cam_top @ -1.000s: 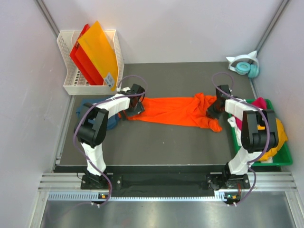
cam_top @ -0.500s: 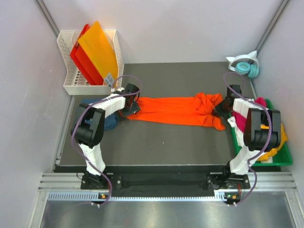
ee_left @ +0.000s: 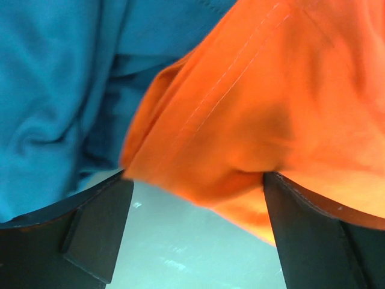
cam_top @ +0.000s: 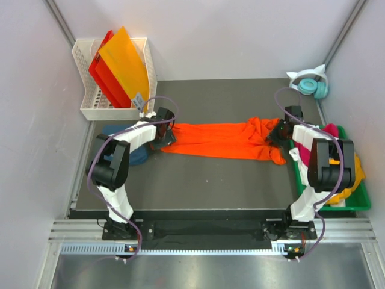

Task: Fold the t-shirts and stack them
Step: Fold the tshirt

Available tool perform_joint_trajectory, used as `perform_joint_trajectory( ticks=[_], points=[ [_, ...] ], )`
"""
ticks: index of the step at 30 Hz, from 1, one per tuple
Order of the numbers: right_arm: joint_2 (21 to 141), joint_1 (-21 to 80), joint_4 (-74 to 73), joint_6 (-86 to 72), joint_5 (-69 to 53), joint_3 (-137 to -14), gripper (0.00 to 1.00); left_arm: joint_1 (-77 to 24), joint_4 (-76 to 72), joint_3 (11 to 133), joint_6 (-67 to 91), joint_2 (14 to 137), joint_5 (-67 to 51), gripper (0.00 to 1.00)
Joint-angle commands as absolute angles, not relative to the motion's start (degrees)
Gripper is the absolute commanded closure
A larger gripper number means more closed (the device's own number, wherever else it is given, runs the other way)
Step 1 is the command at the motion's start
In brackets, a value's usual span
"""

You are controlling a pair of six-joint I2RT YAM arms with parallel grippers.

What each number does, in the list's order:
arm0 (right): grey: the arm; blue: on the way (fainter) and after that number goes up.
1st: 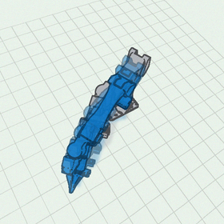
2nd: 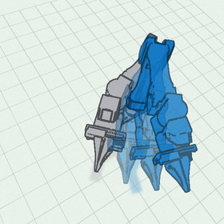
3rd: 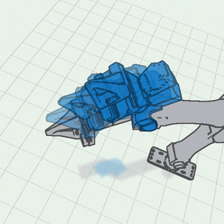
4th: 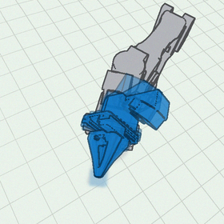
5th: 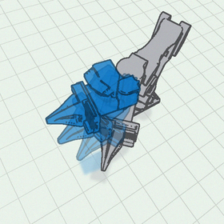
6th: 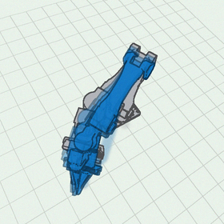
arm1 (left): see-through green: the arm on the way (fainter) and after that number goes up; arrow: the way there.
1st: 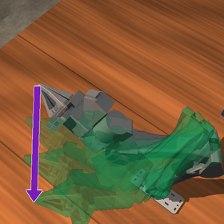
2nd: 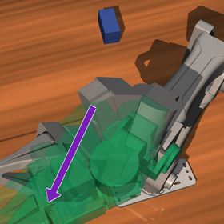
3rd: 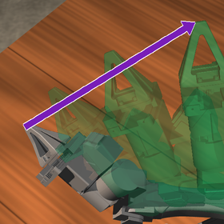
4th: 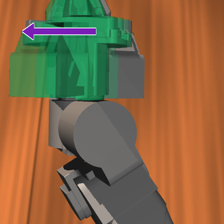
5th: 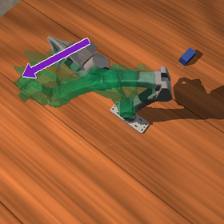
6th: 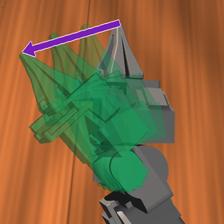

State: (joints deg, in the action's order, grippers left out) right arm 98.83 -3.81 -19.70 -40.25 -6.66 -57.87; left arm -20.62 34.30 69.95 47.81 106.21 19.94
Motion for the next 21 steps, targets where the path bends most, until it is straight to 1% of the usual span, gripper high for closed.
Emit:
perform_joint_trajectory(
  ticks=[1,4,7,11,16,21],
  points=[
    [93.5,2.9,-15.3,-33.8,-0.9,-62.0,0.62,-21.5,29.8,67.9,43.2,97.7,21.0,0.05],
    [90.4,6.2,-16.9,-32.7,-0.3,-64.9,0.54,-22.8,30.7,69.3,42.1,95.4,23.6,0.04],
    [87.8,9.6,-18.8,-31.7,2.4,-67.1,0.52,-22.9,32.7,70.2,42.0,94.6,26.2,0.03],
    [86.0,13.6,-19.4,-31.2,2.0,-66.2,0.53,-22.8,34.5,69.6,42.4,95.7,28.5,0.04],
    [87.3,19.4,-19.5,-31.5,1.9,-62.7,0.58,-22.7,37.3,70.6,43.6,99.9,29.6,0.06],
    [87.0,21.5,-18.9,-32.5,5.0,-57.9,0.58,-22.3,37.0,71.7,43.9,102.9,30.2,0.06]
  ],
)
